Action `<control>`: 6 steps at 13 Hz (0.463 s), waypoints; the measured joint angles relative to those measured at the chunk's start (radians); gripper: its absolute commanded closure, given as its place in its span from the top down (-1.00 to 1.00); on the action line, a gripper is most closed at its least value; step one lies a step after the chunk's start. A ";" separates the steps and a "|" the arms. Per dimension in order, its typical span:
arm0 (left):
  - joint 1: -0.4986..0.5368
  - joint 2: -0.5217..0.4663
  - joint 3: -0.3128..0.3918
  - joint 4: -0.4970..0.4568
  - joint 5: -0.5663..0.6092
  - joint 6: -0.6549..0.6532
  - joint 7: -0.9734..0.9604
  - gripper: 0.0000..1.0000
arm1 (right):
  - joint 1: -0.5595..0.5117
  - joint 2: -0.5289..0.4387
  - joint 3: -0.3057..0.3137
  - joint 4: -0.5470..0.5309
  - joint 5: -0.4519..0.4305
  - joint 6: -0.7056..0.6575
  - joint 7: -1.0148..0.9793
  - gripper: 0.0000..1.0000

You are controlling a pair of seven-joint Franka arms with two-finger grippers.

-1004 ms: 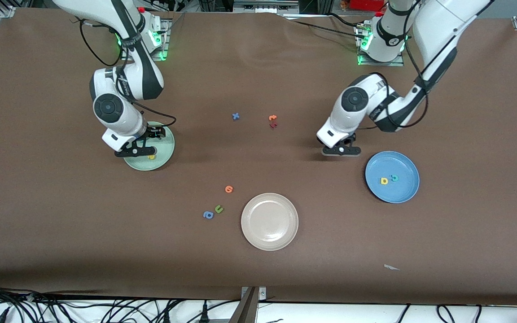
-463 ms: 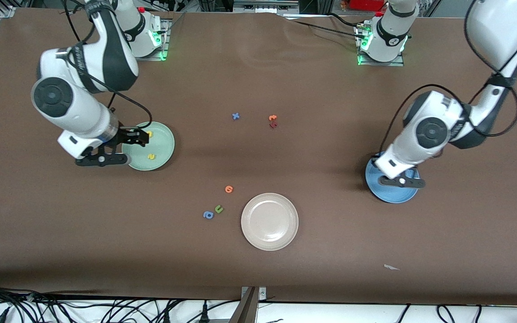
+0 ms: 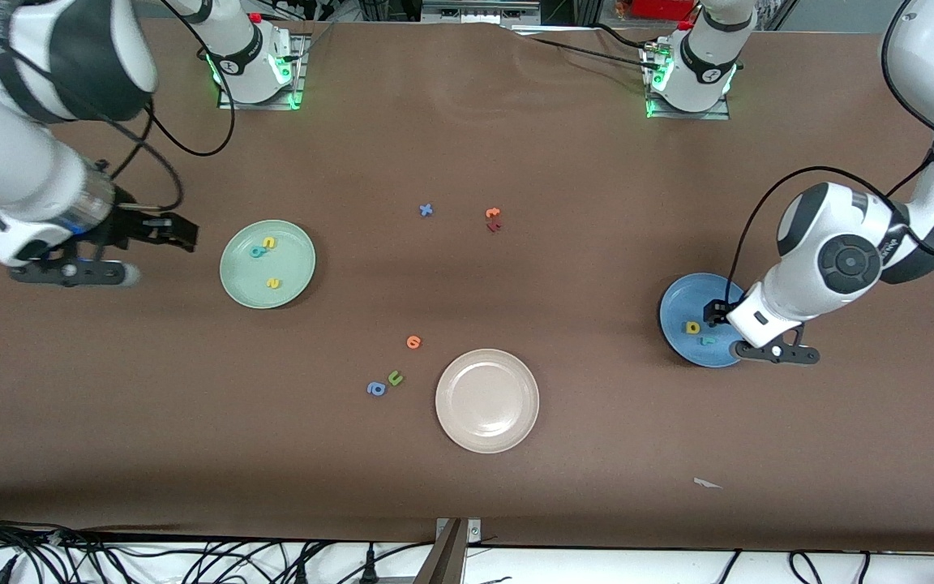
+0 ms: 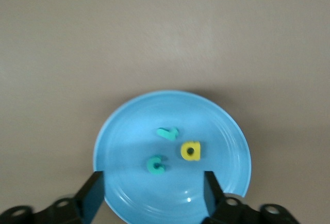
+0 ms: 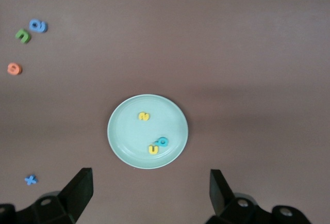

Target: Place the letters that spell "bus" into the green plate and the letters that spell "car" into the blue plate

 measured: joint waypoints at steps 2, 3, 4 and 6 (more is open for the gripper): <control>0.012 -0.011 -0.003 0.031 -0.018 -0.050 0.000 1.00 | -0.175 -0.030 0.127 0.008 0.000 0.001 -0.016 1.00; 0.014 -0.026 -0.005 0.048 -0.045 -0.097 0.001 1.00 | -0.256 -0.045 0.205 0.008 -0.008 -0.001 -0.024 1.00; 0.014 -0.042 -0.009 0.074 -0.062 -0.161 0.001 1.00 | -0.311 -0.063 0.264 0.003 -0.031 -0.007 -0.025 1.00; 0.014 -0.072 -0.012 0.135 -0.088 -0.283 0.016 1.00 | -0.374 -0.125 0.322 -0.059 -0.072 -0.004 -0.025 1.00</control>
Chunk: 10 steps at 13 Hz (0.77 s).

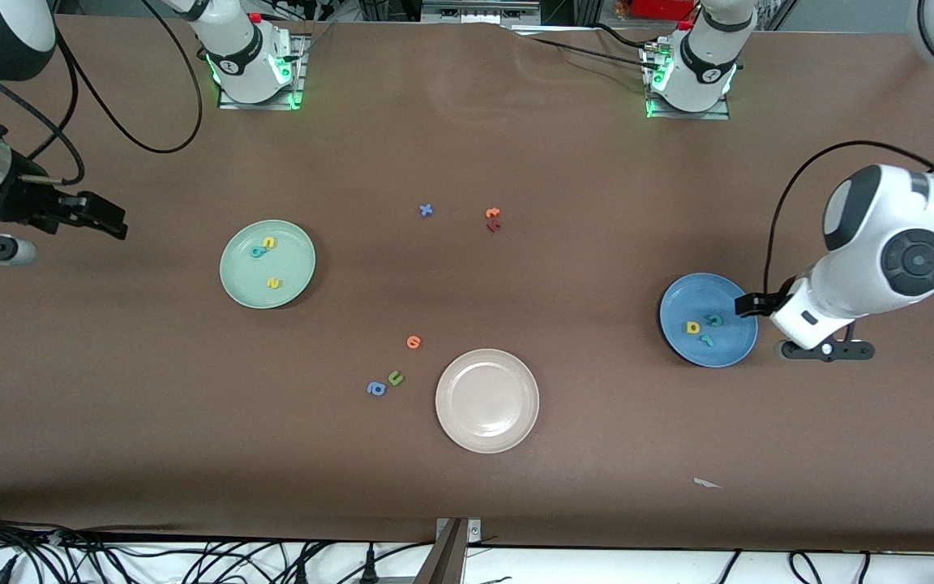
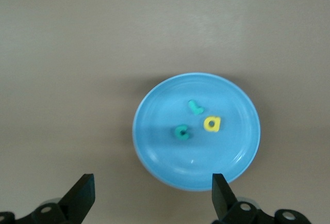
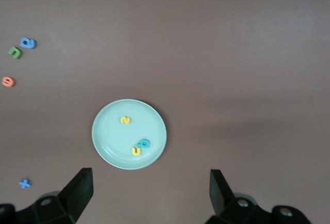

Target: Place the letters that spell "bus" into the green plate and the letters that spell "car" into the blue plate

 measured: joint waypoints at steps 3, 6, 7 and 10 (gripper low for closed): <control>-0.099 -0.094 0.196 0.025 -0.232 -0.047 0.201 1.00 | -0.113 -0.132 0.075 -0.157 -0.006 0.088 -0.007 1.00; -0.363 -0.229 0.571 0.026 -0.427 -0.092 0.382 1.00 | -0.122 -0.175 0.090 -0.166 -0.007 0.103 -0.008 1.00; -0.416 -0.275 0.630 0.028 -0.439 -0.101 0.395 1.00 | -0.124 -0.173 0.091 -0.166 -0.007 0.103 -0.008 1.00; -0.543 -0.387 0.735 0.059 -0.443 -0.172 0.395 1.00 | -0.126 -0.159 0.092 -0.166 -0.007 0.104 -0.033 1.00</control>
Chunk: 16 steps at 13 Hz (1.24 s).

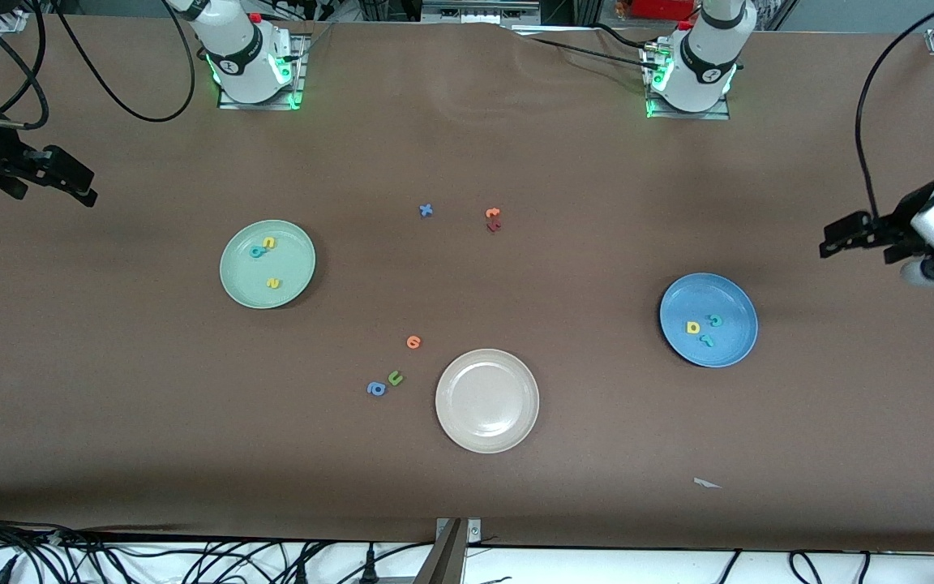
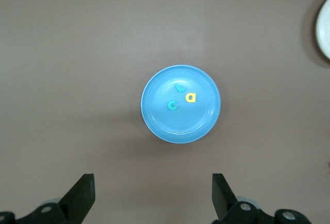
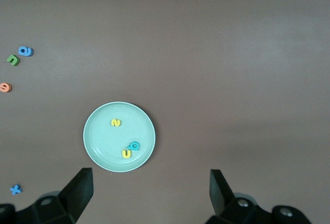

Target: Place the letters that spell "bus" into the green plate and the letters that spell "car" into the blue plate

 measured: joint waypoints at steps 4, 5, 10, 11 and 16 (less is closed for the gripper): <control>-0.042 -0.030 0.014 0.012 0.000 -0.011 -0.022 1.00 | -0.010 0.013 -0.009 0.001 0.001 -0.008 -0.061 1.00; -0.046 -0.030 0.014 0.012 0.000 -0.011 -0.025 1.00 | -0.012 0.014 -0.011 0.001 0.001 -0.008 -0.069 1.00; -0.047 -0.030 0.014 0.010 0.000 -0.011 -0.027 1.00 | -0.012 0.014 -0.008 0.003 0.014 -0.008 -0.077 1.00; -0.047 -0.030 0.014 0.010 0.000 -0.011 -0.027 1.00 | -0.012 0.014 -0.008 0.003 0.023 -0.008 -0.077 1.00; -0.048 -0.026 0.014 0.008 0.001 -0.011 -0.027 1.00 | -0.011 0.014 -0.006 0.004 0.033 -0.009 -0.080 1.00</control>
